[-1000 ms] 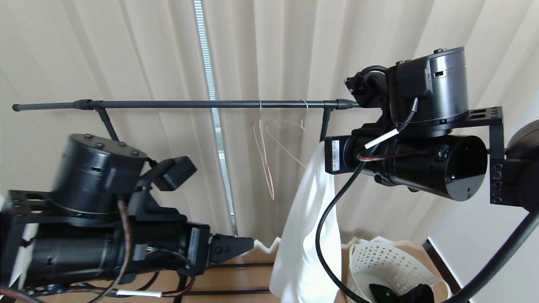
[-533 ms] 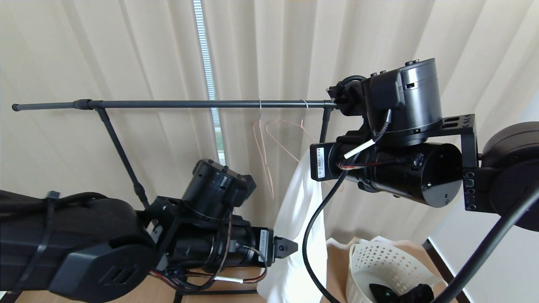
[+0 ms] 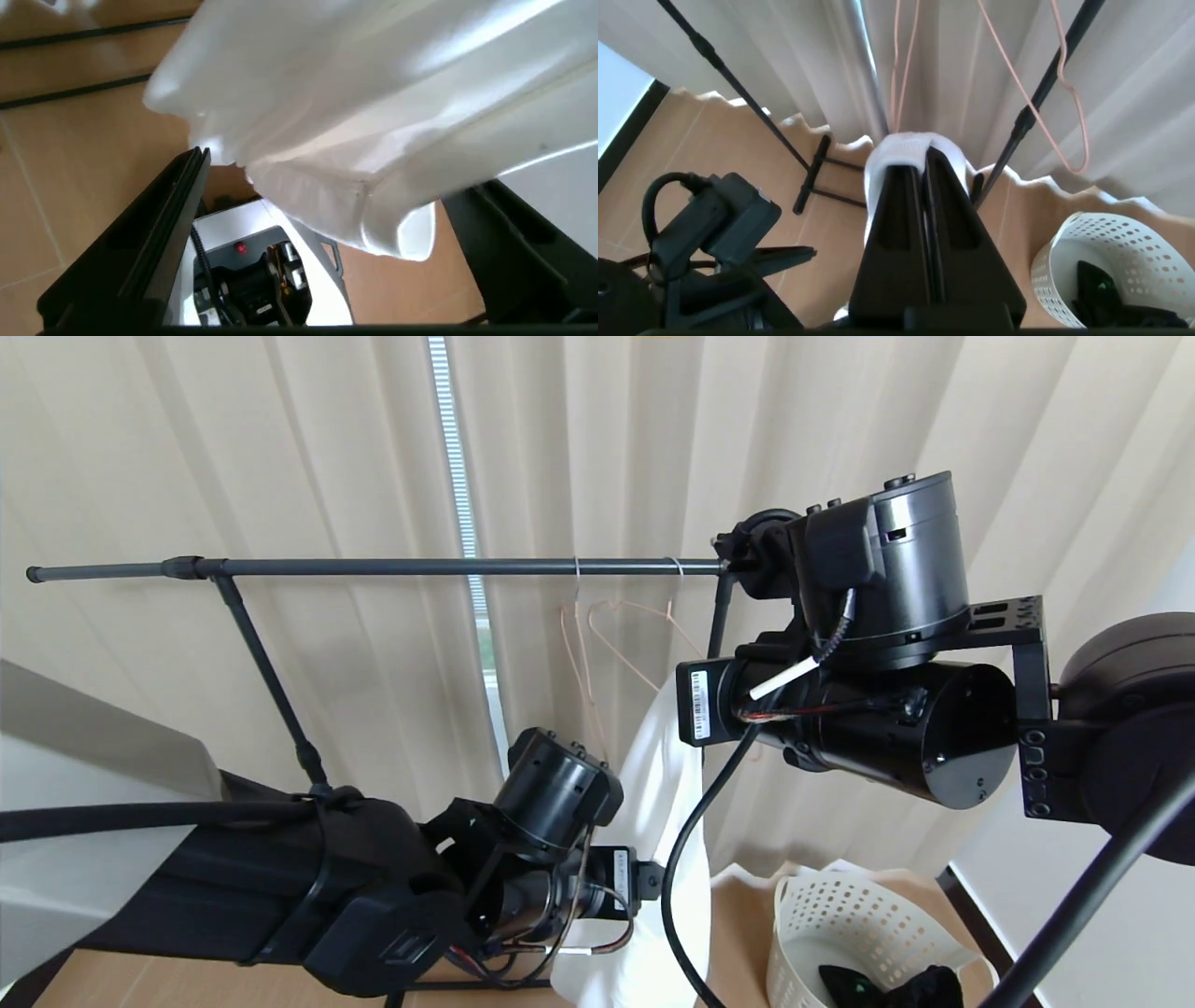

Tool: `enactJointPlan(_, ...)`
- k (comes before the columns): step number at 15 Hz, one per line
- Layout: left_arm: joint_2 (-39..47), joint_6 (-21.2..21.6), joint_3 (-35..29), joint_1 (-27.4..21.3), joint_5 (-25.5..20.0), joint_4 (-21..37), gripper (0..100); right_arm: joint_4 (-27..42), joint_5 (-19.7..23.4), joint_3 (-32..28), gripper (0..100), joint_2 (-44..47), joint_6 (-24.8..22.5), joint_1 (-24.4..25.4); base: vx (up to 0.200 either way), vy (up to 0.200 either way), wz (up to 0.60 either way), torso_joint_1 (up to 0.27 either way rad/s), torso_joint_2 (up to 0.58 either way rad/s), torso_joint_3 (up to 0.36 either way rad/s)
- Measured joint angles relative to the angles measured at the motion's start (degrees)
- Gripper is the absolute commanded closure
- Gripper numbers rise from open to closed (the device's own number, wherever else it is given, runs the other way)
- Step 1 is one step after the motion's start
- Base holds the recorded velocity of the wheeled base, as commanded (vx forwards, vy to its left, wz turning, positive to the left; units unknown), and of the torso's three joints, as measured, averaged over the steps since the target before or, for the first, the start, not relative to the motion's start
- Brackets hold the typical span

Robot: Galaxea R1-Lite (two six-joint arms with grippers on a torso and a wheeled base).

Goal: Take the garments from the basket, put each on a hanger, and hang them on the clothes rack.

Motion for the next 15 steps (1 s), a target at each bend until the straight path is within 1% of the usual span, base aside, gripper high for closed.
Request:
enactJointPlan(3,0.9,0.2,2.6,-0.1,2.3,0.0,0,0.0,-0.6,0.0,100,-0.5,0.0,0.0,0.000,0.000,0.00,0.000,0.00,0.000)
enactJointPlan(5,1.1,0.3,4.7,-0.5,2.8,0.0,0,0.0,-1.0,0.0,100,-1.2,0.0,-0.1,0.000,0.000,0.00,0.000,0.00,0.000)
enactJointPlan(6,1.1,0.4,5.5,-0.7,2.9,-0.1,100,0.0,-2.0,0.0,100,-1.6,0.0,-0.4,0.000,0.000,0.00,0.000,0.00,0.000)
enactJointPlan(9,-0.5,0.7,7.6,-3.1,5.4,-0.1,100,0.2,-3.5,0.3,100,-2.6,-0.4,-2.1,0.000,0.000,0.00,0.000,0.00,0.000)
enactJointPlan(12,-4.1,2.7,8.4,-3.0,6.3,0.2,100,0.8,-3.6,0.6,100,-3.7,-0.8,-4.0,0.000,0.000,0.00,0.000,0.00,0.000)
enactJointPlan(13,-5.3,3.8,8.4,-2.2,6.4,0.2,100,0.8,-3.7,0.8,100,-4.1,-1.9,-4.5,0.000,0.000,0.00,0.000,0.00,0.000)
enactJointPlan(15,-8.5,7.9,8.2,1.3,6.4,0.5,100,0.7,-3.8,3.1,100,-5.5,-7.3,-6.2,0.000,0.000,0.00,0.000,0.00,0.000)
